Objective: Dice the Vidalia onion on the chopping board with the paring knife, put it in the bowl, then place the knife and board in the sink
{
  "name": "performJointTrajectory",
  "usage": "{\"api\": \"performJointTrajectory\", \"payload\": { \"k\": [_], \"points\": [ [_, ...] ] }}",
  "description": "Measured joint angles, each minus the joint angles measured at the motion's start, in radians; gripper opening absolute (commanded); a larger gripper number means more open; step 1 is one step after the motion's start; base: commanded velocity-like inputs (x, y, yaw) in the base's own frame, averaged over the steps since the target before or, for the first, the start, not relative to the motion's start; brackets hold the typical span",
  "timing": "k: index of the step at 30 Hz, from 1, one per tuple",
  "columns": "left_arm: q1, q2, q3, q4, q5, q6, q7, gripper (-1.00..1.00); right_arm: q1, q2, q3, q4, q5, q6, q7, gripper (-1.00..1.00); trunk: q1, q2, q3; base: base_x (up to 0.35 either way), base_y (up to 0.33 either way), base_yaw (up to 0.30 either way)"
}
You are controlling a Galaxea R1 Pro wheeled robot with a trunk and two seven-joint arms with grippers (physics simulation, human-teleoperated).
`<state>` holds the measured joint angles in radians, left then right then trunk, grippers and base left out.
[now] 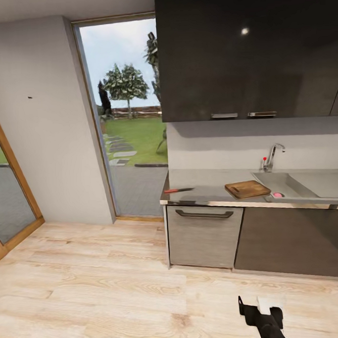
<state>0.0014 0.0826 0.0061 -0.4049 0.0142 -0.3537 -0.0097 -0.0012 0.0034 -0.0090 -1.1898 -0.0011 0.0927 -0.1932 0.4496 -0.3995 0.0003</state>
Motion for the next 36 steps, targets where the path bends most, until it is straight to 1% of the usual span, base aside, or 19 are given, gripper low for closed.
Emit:
{"api": "performJointTrajectory", "payload": {
  "k": [2,6,8,10,11,12,13,15,16,18,19,20,21,25,27,29,36],
  "points": [
    [0.000,0.000,0.000,0.000,0.000,0.000,0.000,1.00,0.000,0.001,0.000,-0.039,0.000,0.033,-0.001,1.00,0.000,0.000,0.000,0.000,0.000,0.000],
    [0.000,-0.001,0.000,0.000,0.001,0.000,0.001,1.00,-0.009,0.004,0.001,-0.153,0.000,0.135,-0.013,1.00,0.000,0.000,0.000,0.000,0.000,0.000],
    [0.000,-0.001,0.000,0.000,0.001,0.000,0.001,1.00,-0.029,0.005,0.002,-0.206,0.000,0.181,-0.030,1.00,0.000,0.000,0.000,0.000,0.000,0.000],
    [0.000,-0.001,0.000,0.000,0.001,0.000,0.002,1.00,-0.050,0.005,0.002,-0.232,0.000,0.215,-0.040,1.00,0.000,0.000,0.000,0.000,0.000,0.000],
    [0.000,-0.001,0.000,0.000,0.001,0.000,0.001,1.00,-0.069,0.005,0.002,-0.243,0.000,0.239,-0.043,1.00,0.000,0.000,0.000,0.000,0.000,0.000],
    [0.000,-0.001,-0.001,0.000,0.001,0.000,0.001,1.00,-0.111,0.006,0.002,-0.257,0.001,0.286,-0.047,1.00,0.000,0.000,0.000,0.000,0.000,0.000],
    [0.000,-0.001,0.000,0.000,0.002,0.000,0.001,1.00,-0.136,0.006,0.002,-0.260,0.000,0.310,-0.049,1.00,0.000,0.000,0.000,0.000,0.000,0.000],
    [0.000,-0.001,-0.001,0.001,0.003,0.000,0.001,1.00,-0.208,0.008,0.003,-0.265,0.000,0.371,-0.051,1.00,0.000,0.000,0.000,0.000,0.000,0.000],
    [0.000,-0.001,0.000,0.001,0.004,0.000,0.001,1.00,-0.235,0.008,0.003,-0.266,0.000,0.392,-0.051,1.00,0.000,0.000,0.000,0.000,0.000,0.000],
    [0.000,-0.001,0.000,0.010,0.004,0.000,0.001,1.00,-0.313,0.008,0.003,-0.266,0.000,0.465,-0.056,1.00,0.000,0.000,0.000,0.000,0.000,0.000],
    [0.000,-0.001,0.001,0.012,0.004,0.000,0.001,1.00,-0.340,0.009,0.004,-0.266,-0.001,0.490,-0.059,1.00,0.000,0.000,0.000,0.000,0.000,0.000],
    [0.000,-0.001,0.001,0.013,0.004,0.000,0.001,1.00,-0.353,0.009,0.004,-0.267,-0.001,0.502,-0.061,1.00,0.000,0.000,0.000,0.000,0.000,0.000],
    [0.000,-0.001,0.001,0.015,0.004,0.000,0.001,1.00,-0.387,0.009,0.004,-0.266,-0.002,0.531,-0.068,1.00,0.000,0.000,0.000,0.000,0.000,0.000],
    [0.000,-0.001,0.001,0.016,0.004,0.000,0.001,1.00,-0.449,0.013,0.006,-0.265,-0.004,0.570,-0.092,1.00,0.000,0.000,0.000,0.000,0.000,0.000],
    [0.000,-0.001,0.001,0.017,0.004,0.000,0.001,1.00,-0.464,0.016,0.006,-0.265,-0.005,0.580,-0.099,1.00,0.000,0.000,0.000,0.030,0.016,0.000],
    [0.000,-0.002,0.001,0.017,0.004,0.000,0.001,1.00,-0.497,0.029,0.007,-0.261,-0.004,0.601,-0.117,1.00,0.000,0.000,0.000,0.128,0.096,0.000],
    [0.000,-0.002,0.001,0.018,0.004,0.000,0.000,1.00,-0.518,0.035,0.007,-0.255,-0.004,0.614,-0.137,1.00,0.000,0.000,0.000,0.206,0.167,0.000]
  ]
}}
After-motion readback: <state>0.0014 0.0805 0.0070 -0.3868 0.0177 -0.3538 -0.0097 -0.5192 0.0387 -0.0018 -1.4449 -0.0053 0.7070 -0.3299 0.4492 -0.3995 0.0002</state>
